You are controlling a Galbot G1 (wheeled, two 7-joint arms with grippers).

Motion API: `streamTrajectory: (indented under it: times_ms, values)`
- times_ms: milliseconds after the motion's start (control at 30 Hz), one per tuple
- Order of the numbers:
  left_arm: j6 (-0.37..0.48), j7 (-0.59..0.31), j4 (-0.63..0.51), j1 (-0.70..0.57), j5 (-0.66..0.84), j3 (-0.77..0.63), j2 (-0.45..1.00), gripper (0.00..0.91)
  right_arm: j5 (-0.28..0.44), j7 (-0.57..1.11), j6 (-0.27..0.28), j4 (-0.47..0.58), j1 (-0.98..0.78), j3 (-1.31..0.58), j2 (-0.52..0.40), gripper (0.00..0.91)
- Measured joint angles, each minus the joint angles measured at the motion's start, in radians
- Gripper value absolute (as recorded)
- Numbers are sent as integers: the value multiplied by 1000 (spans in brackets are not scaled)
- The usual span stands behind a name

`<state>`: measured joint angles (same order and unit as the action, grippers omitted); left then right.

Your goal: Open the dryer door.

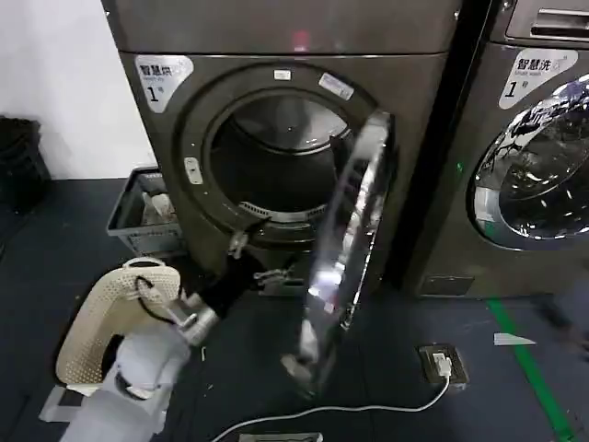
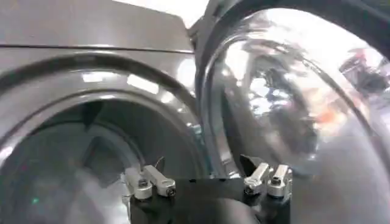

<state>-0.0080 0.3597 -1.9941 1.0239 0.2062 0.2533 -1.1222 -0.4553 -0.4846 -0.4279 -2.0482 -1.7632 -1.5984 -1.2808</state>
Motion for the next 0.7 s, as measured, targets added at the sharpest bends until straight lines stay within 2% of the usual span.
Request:
streamTrajectory:
  times_ms: [100,200,333,500,567,700]
  values:
    - [-4,0,38,-58,6,-81,-14,907,63,147,41,11,-2,-102,-84,907]
    - [-11,0,92,-134,10,-175,-40,907,92,277,81,13,-2,-187,-155,907]
    - [-19,-1,168,-247,10,-299,-90,907,154,383,102,-5,-3,-255,-229,907]
    - [-31,0,272,-357,5,-439,-179,907,242,570,245,-32,5,-307,-310,907]
    - [-33,-1,314,-396,1,-484,-219,907,245,622,279,-30,10,-330,-329,907]
    - [-34,-1,404,-471,-19,-565,-311,907,244,657,281,-20,11,-364,-329,907]
